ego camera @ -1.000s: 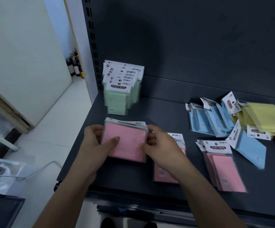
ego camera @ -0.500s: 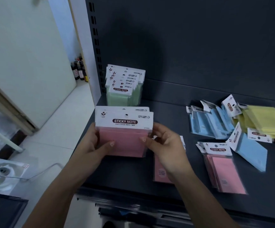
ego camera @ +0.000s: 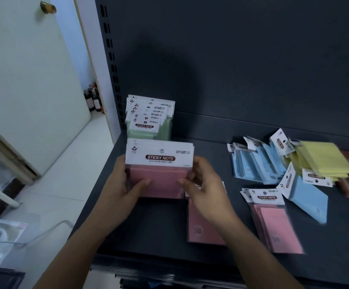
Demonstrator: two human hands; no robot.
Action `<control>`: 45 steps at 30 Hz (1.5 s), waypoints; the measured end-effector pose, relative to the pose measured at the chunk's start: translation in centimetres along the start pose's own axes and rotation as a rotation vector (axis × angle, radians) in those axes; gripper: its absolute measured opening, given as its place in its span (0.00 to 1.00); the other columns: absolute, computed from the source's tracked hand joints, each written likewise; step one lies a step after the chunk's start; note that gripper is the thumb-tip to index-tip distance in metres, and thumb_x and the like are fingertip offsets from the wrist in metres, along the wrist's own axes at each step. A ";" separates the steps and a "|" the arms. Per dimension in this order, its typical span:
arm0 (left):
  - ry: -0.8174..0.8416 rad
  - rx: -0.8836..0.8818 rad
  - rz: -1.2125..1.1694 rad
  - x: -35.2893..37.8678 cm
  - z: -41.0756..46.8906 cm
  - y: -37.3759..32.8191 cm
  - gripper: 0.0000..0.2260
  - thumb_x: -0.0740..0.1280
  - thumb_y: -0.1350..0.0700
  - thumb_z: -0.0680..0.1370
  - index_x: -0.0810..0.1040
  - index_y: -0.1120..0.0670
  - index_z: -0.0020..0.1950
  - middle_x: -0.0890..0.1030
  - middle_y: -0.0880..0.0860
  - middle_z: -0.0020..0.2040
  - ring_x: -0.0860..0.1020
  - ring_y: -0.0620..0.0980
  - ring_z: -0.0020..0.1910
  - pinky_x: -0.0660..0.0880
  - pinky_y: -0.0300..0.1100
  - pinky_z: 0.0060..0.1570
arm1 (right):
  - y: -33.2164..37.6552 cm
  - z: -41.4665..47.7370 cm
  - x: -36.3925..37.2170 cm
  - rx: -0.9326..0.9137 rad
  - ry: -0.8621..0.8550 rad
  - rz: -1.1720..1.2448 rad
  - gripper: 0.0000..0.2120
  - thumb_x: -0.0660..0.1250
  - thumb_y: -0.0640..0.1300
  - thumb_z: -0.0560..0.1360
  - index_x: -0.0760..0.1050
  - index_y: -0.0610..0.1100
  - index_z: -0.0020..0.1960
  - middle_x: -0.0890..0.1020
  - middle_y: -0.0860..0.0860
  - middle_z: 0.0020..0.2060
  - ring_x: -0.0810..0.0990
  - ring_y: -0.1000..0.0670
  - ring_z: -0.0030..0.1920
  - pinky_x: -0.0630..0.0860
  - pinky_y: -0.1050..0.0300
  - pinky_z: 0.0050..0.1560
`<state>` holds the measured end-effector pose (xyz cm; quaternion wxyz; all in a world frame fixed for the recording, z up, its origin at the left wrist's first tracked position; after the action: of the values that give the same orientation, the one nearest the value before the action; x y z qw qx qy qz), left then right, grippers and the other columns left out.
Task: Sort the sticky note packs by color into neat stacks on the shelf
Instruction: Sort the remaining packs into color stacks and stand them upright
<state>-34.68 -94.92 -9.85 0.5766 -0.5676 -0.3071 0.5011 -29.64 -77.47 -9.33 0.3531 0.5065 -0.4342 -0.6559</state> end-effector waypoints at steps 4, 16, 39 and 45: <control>0.092 0.056 0.085 3.7 5.2 -0.7 0.24 0.65 0.66 0.76 0.60 0.51 0.67 0.71 0.40 0.60 0.70 0.36 0.61 0.67 0.33 0.63 | -0.2 3.0 -3.6 0.022 -0.120 0.041 0.20 0.64 0.30 0.74 0.68 0.55 0.52 0.81 0.47 0.47 0.80 0.48 0.45 0.78 0.57 0.47; 0.031 0.005 0.127 11.1 13.5 1.3 0.24 0.60 0.69 0.77 0.57 0.59 0.71 0.69 0.47 0.58 0.68 0.42 0.58 0.62 0.22 0.51 | -2.9 9.8 -7.9 0.173 -0.249 -0.329 0.17 0.61 0.33 0.75 0.63 0.40 0.62 0.80 0.43 0.46 0.78 0.44 0.48 0.74 0.51 0.50; 0.145 -0.083 0.367 8.9 -1.8 0.9 0.17 0.68 0.56 0.74 0.64 0.41 0.54 0.72 0.40 0.51 0.70 0.40 0.52 0.66 0.26 0.46 | 0.2 -6.0 -6.4 0.261 0.121 -0.764 0.18 0.57 0.46 0.78 0.65 0.48 0.68 0.74 0.49 0.62 0.72 0.49 0.62 0.65 0.58 0.57; 0.127 -0.422 -0.199 10.8 -3.0 -0.2 0.20 0.68 0.69 0.71 0.70 0.49 0.57 0.76 0.46 0.55 0.75 0.42 0.55 0.72 0.33 0.49 | -2.2 -7.1 -4.6 0.244 -0.064 -0.452 0.27 0.64 0.40 0.75 0.59 0.49 0.71 0.67 0.54 0.65 0.64 0.55 0.65 0.57 0.71 0.58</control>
<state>-28.50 -85.98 -12.47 0.5100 -0.6728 -0.4226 0.3297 -21.74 -73.99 -10.53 0.1199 0.6085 -0.3970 -0.6766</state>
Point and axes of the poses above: each hand's wrist, its own z-axis towards the middle knuckle, its own x-axis out of the palm, y = z × x, the point moved 2 cm from there along z, towards the middle knuckle
